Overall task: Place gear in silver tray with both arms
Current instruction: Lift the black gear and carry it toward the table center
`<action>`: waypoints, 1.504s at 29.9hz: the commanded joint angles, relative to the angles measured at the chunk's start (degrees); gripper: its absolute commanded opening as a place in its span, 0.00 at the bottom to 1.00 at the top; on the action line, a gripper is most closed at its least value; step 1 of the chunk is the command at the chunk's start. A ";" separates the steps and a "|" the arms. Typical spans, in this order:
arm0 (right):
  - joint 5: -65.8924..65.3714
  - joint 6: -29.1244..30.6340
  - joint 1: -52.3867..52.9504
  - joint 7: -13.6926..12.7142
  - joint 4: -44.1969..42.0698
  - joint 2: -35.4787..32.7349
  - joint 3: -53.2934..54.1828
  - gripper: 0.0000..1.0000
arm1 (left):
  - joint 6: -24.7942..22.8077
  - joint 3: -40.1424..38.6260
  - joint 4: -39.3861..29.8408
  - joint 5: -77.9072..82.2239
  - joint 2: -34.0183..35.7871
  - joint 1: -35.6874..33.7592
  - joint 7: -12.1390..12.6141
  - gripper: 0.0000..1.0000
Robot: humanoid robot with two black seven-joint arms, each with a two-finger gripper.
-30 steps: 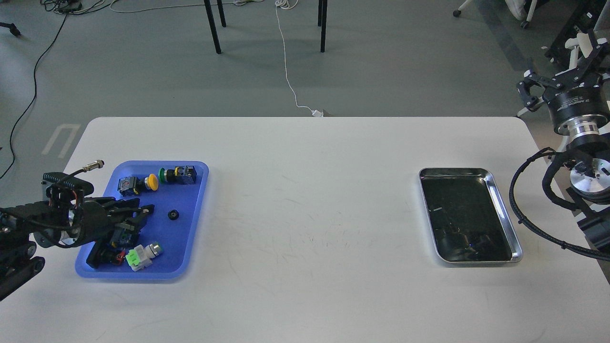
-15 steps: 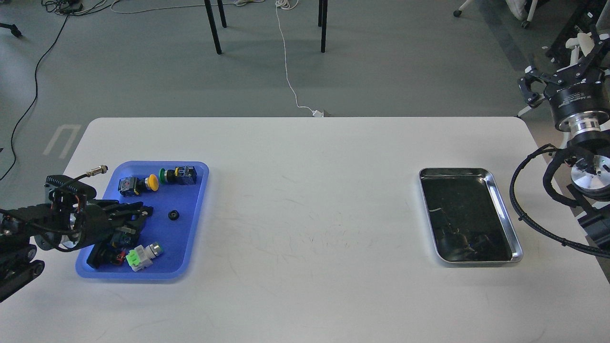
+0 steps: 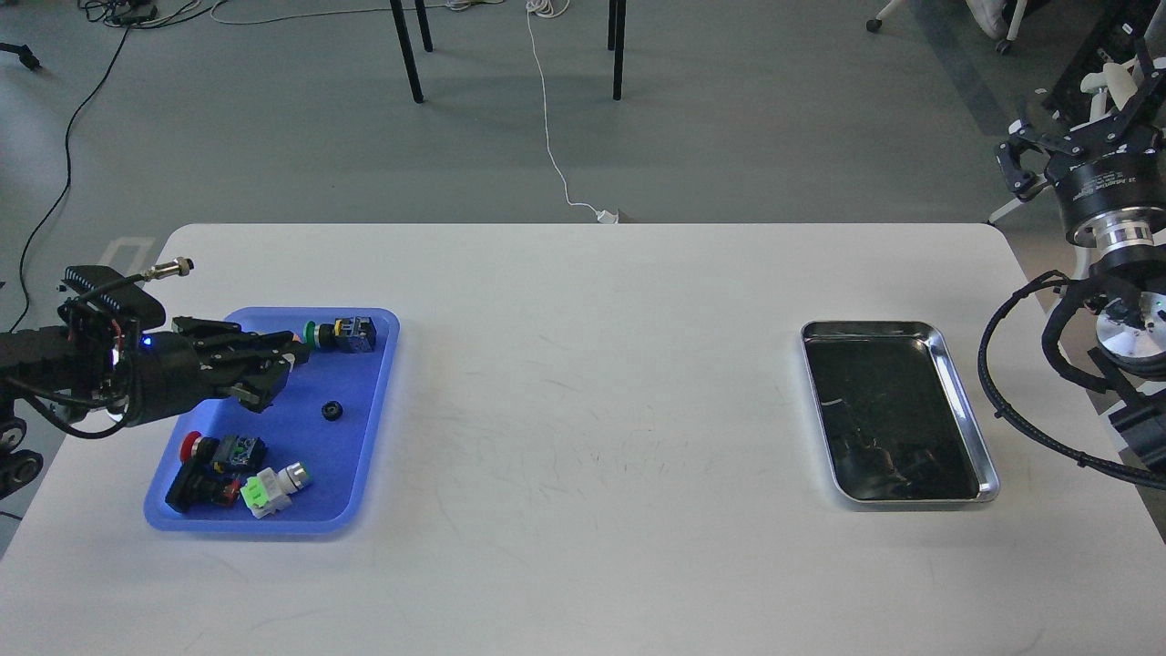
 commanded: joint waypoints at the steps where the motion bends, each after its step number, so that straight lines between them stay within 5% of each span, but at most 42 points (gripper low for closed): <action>1: 0.00 -0.05 0.06 0.00 0.14 0.08 -0.01 0.99 | -2.87 0.08 -1.70 -0.01 -2.10 -6.69 1.38 0.15; 6: 0.09 -0.05 -0.37 -0.08 0.66 -0.71 0.08 0.99 | -4.54 0.35 -1.52 0.42 -11.76 -12.85 2.52 0.15; 17: 0.00 0.31 -5.55 -0.35 6.28 -9.58 -1.76 0.99 | -9.56 1.40 4.53 0.60 -39.54 -13.83 11.93 0.15; 25: 0.01 0.57 -12.59 -0.17 11.47 -14.41 -2.56 0.99 | -9.12 9.40 16.31 7.80 -52.11 -13.74 12.28 0.15; 32: 0.00 0.04 -13.03 -0.09 15.34 -15.30 -2.56 0.99 | -9.12 10.36 20.36 13.60 -57.58 -12.07 12.46 0.16; 45: -0.08 -1.10 -12.15 -0.17 16.57 -15.30 -2.74 0.99 | -9.12 11.94 23.53 15.98 -57.58 -7.60 12.55 0.20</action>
